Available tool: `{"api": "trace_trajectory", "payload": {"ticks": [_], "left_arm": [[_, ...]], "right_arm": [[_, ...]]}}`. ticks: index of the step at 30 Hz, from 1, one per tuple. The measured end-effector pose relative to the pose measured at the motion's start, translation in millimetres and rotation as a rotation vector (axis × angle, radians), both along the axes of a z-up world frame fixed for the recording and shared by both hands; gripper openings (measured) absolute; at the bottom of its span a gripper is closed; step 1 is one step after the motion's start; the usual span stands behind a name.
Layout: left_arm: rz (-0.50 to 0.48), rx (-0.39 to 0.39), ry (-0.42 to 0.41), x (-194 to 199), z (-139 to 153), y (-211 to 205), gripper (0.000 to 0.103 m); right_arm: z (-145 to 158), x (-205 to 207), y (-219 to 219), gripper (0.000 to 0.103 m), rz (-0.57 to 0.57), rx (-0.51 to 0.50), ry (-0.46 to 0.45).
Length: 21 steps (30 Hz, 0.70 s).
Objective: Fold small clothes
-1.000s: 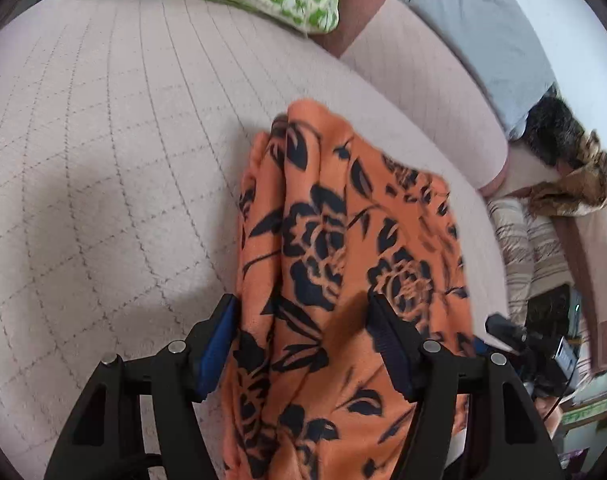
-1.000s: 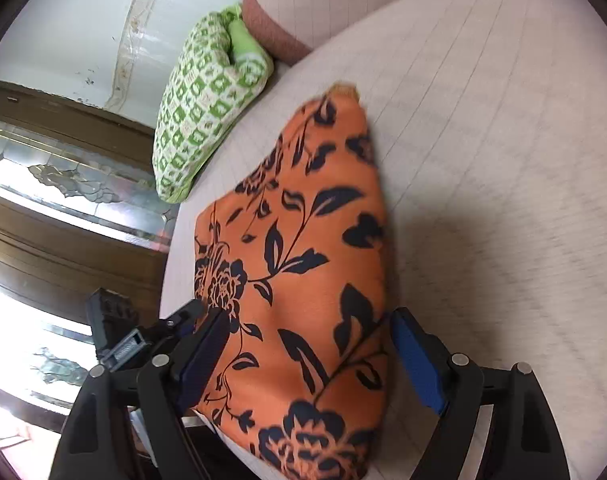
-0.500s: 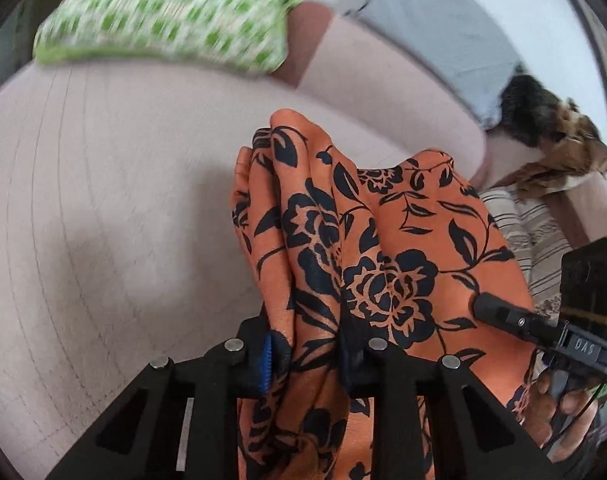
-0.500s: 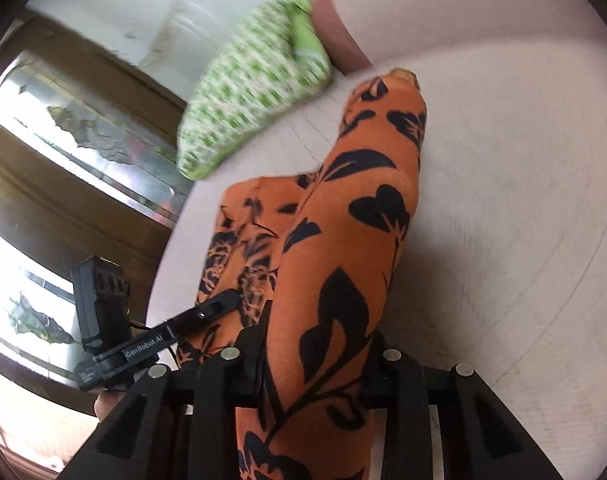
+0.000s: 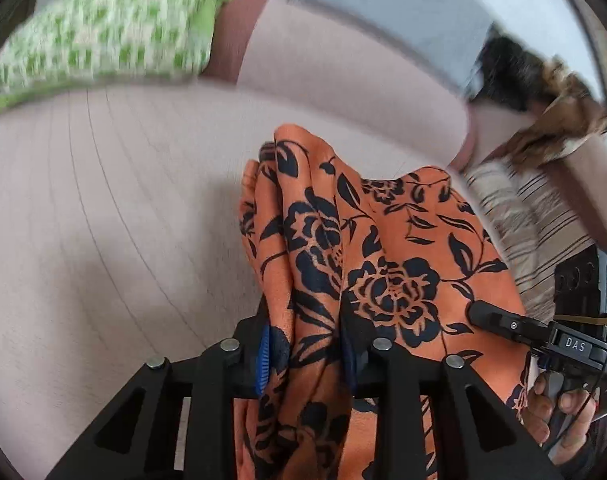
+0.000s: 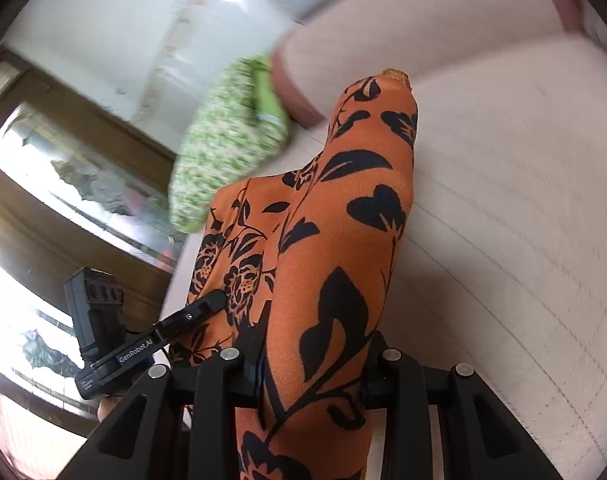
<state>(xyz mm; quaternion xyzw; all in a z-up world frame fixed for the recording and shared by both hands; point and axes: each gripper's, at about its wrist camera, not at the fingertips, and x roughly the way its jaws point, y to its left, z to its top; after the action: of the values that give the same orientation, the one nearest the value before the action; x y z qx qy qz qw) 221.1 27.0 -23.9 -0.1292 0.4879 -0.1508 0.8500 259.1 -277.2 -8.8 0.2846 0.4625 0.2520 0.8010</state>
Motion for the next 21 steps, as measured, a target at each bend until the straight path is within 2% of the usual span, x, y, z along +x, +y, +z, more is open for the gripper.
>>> {"api": "trace_trajectory", "payload": {"ticks": [1, 2, 3, 4, 5, 6, 7, 9, 12, 13, 15, 17, 18, 21], "left_arm": [[-0.001, 0.019, 0.059, 4, -19, -4, 0.038], [0.011, 0.046, 0.094, 4, -36, -6, 0.046], [0.025, 0.04, 0.081, 1, -39, -3, 0.056], [0.037, 0.035, 0.069, -4, -37, 2, 0.06], [0.039, 0.032, 0.067, -7, -32, 6, 0.062], [0.043, 0.045, 0.061, -11, -26, 11, 0.064], [0.043, 0.058, 0.051, -15, -22, 14, 0.064], [0.043, 0.1, -0.003, -31, -5, 19, 0.064], [0.047, 0.136, -0.052, -45, 11, 19, 0.064], [0.05, 0.148, -0.059, -48, 14, 15, 0.064], [0.046, 0.163, -0.061, -52, 15, 11, 0.064], [0.043, 0.181, -0.049, -47, 10, 7, 0.064], [0.045, 0.184, -0.041, -46, 7, 5, 0.064], [0.049, 0.17, -0.023, -51, 4, 7, 0.064]], "right_arm": [[-23, 3, -9, 0.039, -0.019, -0.003, 0.056], [-39, 8, -15, 0.046, -0.039, -0.021, 0.107], [-62, 9, -22, 0.06, -0.071, -0.069, 0.181], [-69, 8, -26, 0.06, -0.084, -0.073, 0.198], [-69, 3, -32, 0.062, -0.098, -0.044, 0.176], [-62, -1, -36, 0.063, -0.112, -0.062, 0.155], [-51, -4, -38, 0.063, -0.129, -0.123, 0.121], [-33, -11, -43, 0.063, -0.149, -0.185, 0.061], [7, -25, -41, 0.064, -0.16, -0.19, -0.052], [22, -34, -29, 0.066, -0.133, -0.172, -0.093], [34, -42, -11, 0.071, -0.072, -0.16, -0.128], [27, -45, 8, 0.072, 0.008, -0.153, -0.113], [14, -43, 15, 0.073, 0.042, -0.165, -0.079], [-33, -32, 14, 0.073, 0.002, -0.189, 0.084]]}}
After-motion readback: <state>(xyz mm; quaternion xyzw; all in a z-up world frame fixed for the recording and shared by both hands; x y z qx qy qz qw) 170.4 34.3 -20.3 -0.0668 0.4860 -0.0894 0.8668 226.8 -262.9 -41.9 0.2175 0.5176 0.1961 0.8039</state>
